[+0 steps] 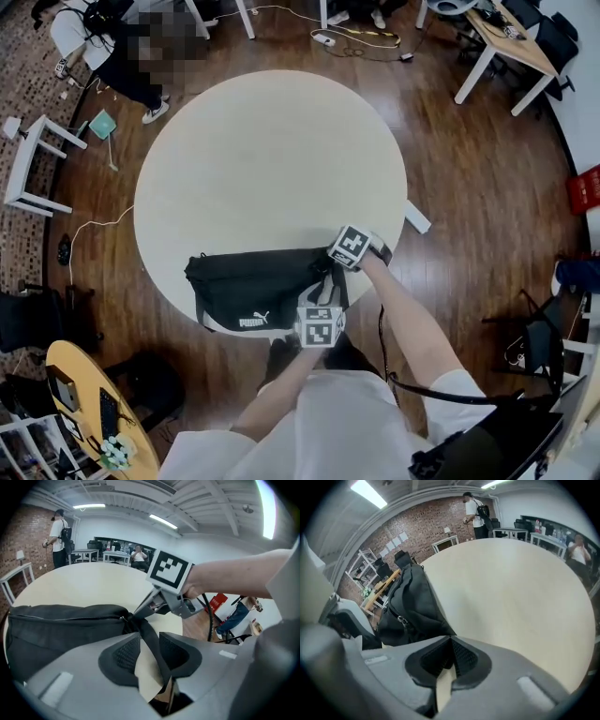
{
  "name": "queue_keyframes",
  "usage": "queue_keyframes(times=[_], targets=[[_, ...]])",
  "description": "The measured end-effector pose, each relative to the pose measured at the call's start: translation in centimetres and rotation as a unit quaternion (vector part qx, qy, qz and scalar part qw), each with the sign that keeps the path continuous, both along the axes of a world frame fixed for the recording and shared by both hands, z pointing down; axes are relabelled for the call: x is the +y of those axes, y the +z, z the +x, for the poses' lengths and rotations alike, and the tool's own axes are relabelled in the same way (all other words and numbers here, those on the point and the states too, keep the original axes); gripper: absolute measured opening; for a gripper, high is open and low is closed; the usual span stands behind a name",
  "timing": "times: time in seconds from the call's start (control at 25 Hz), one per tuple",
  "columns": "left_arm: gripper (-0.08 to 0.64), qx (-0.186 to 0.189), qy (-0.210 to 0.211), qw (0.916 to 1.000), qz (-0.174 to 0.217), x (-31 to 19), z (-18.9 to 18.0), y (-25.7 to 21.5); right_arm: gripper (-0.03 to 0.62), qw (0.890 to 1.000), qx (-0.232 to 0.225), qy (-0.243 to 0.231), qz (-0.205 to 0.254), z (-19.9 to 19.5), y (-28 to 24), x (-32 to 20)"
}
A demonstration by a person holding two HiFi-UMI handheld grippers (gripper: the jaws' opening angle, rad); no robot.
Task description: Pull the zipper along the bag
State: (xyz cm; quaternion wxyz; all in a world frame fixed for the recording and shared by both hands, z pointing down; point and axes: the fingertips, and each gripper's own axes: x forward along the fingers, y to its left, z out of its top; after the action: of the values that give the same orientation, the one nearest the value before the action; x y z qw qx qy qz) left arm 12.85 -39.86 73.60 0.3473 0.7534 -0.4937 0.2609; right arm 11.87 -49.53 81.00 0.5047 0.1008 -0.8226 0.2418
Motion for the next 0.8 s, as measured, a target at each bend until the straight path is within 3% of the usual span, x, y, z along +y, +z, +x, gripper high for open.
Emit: queue_keyframes(times=[0.12, 0.2, 0.28, 0.44, 0.6, 0.68, 0.8], targets=[[0.202, -0.03, -0.029, 0.9991, -0.009, -0.9, -0.4, 1.6, -0.009, 1.0, -0.012, 0.007, -0.018, 0.0, -0.2, -0.1], [0.261, -0.035, -0.051, 0.998, -0.009, -1.7, -0.6, 2.3, -0.009, 1.0, -0.012, 0.002, -0.017, 0.0, -0.3, -0.1], [0.272, -0.039, -0.074, 0.9965, -0.006, -2.6, -0.8, 2.4, -0.009, 1.0, -0.016, 0.001, -0.017, 0.0, -0.3, -0.1], [0.264, -0.05, -0.11, 0.9927, -0.009, -4.1, -0.8, 3.7, -0.011, 0.999, -0.034, 0.012, -0.019, 0.0, -0.4, 0.1], [0.252, -0.066, -0.159, 0.9844, -0.039, -5.1, -2.0, 5.5, -0.009, 0.999, -0.045, 0.018, -0.02, 0.1, -0.5, 0.1], [0.18, -0.078, -0.175, 0.9804, -0.046, -5.2, -2.8, 6.1, -0.009, 0.998, -0.051, 0.023, -0.021, 0.1, -0.5, 0.0], [0.153, -0.073, -0.172, 0.9818, -0.033, -5.2, -2.8, 5.6, -0.009, 0.998, -0.057, 0.029, -0.023, 0.2, -0.6, -0.1]])
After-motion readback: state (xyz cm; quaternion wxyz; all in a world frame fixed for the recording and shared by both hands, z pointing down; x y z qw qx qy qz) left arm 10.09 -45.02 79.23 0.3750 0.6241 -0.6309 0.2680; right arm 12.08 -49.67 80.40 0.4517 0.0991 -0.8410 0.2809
